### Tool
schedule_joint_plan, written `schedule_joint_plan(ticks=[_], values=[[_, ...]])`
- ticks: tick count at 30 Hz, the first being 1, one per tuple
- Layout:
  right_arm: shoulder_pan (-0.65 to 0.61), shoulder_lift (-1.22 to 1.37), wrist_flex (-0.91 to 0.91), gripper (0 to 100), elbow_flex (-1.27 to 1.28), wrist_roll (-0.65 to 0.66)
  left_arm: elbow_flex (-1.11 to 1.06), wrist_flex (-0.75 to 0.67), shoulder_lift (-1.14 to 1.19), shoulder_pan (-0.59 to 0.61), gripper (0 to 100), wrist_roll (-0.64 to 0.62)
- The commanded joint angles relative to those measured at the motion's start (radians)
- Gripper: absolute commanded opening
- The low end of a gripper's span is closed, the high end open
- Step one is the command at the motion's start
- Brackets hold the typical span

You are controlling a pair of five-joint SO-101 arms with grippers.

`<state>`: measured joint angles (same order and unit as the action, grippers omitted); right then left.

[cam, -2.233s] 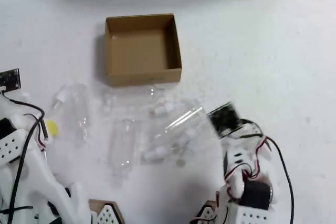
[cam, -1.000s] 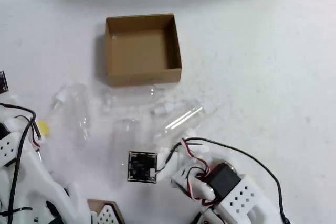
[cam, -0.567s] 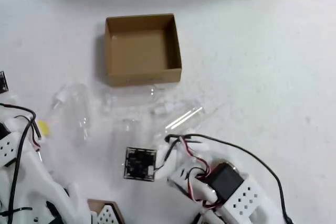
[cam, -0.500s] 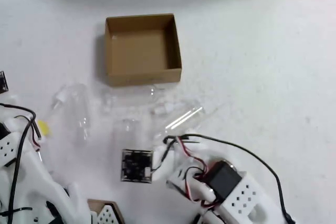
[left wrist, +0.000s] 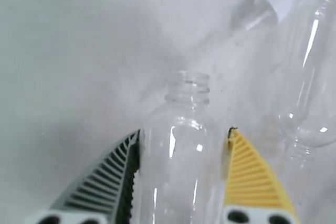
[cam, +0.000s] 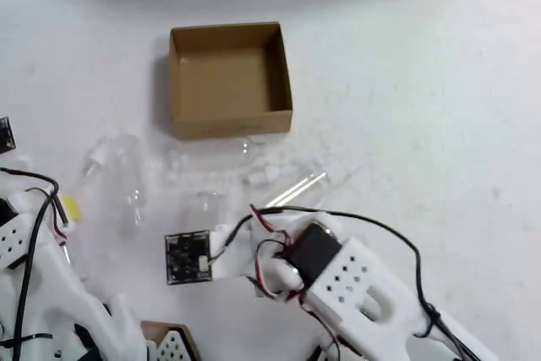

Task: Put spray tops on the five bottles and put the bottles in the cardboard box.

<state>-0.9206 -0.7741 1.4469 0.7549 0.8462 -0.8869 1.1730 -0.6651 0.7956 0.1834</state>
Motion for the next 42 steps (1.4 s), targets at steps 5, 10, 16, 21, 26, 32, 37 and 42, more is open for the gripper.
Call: schedule_joint_plan(ticks=[5,10,16,21,26,32,37,42], values=[[-0.012,0.117,-0.038,21.2,0.026,0.189,0.006,-0.032,-0.005,0.01,6,-0.006],[-0.012,0.186,-0.151,16.2,0.066,0.196,0.009,-0.035,-0.005,0.008,6,-0.006],[-0.008,0.288,-0.245,18.5,0.069,0.199,0.006,-0.055,-0.005,0.008,6,-0.006],[-0.005,0.389,-0.325,18.3,0.064,0.198,0.006,-0.066,-0.004,0.008,6,-0.006],[-0.004,0.481,-0.387,18.4,0.064,0.199,0.006,-0.069,-0.002,0.008,6,-0.006],[0.041,0.553,-0.446,18.3,0.061,0.199,0.006,-0.069,-0.001,-0.007,6,-0.005],[0.09,0.561,-0.447,13.8,0.035,0.199,0.006,-0.069,-0.001,-0.007,6,-0.005],[0.142,0.562,-0.475,3.0,0.02,0.192,0.006,-0.069,-0.001,-0.007,6,-0.011]])
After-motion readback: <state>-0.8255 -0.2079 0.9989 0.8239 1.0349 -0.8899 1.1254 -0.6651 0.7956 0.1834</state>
